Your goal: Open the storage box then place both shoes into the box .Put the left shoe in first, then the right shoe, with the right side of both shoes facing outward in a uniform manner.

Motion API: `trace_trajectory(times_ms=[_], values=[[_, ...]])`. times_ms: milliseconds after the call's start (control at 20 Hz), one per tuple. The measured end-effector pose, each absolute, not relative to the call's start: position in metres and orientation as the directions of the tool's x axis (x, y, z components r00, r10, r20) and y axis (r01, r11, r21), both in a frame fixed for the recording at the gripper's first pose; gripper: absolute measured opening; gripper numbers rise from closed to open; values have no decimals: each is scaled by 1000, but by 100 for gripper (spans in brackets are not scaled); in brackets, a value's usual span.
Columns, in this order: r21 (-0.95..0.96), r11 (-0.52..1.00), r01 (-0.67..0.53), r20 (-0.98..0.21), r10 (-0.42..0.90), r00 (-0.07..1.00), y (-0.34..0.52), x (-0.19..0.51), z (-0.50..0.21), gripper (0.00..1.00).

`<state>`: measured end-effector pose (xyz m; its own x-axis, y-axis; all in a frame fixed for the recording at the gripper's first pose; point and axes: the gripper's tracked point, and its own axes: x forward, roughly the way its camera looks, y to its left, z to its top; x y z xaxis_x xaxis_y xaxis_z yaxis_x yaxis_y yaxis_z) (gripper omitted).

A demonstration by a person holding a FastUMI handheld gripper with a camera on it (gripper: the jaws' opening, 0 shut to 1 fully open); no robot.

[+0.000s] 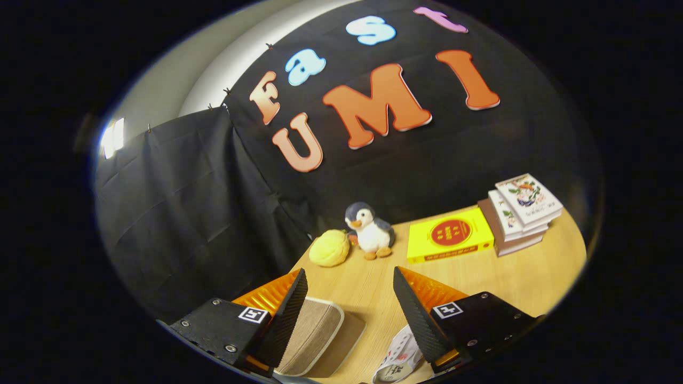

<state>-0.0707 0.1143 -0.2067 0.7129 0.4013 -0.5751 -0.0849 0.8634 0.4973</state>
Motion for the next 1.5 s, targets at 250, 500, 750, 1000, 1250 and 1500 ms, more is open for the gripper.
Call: trace_trajectory(times_ms=[250, 500, 750, 1000, 1250, 1500], values=[[594, 802, -64, -663, 533, 525, 157, -113, -263, 96], [701, 714, 4, -665, 651, 367, 198, -144, -299, 96], [769, 638, 51, -627, 734, 262, 228, -166, -321, 96], [834, 524, 173, -551, 814, 185, 249, -188, -336, 96], [863, 458, 211, -495, 851, 176, 249, -195, -320, 83], [841, 488, 233, -531, 825, 191, 225, -193, -317, 50]])
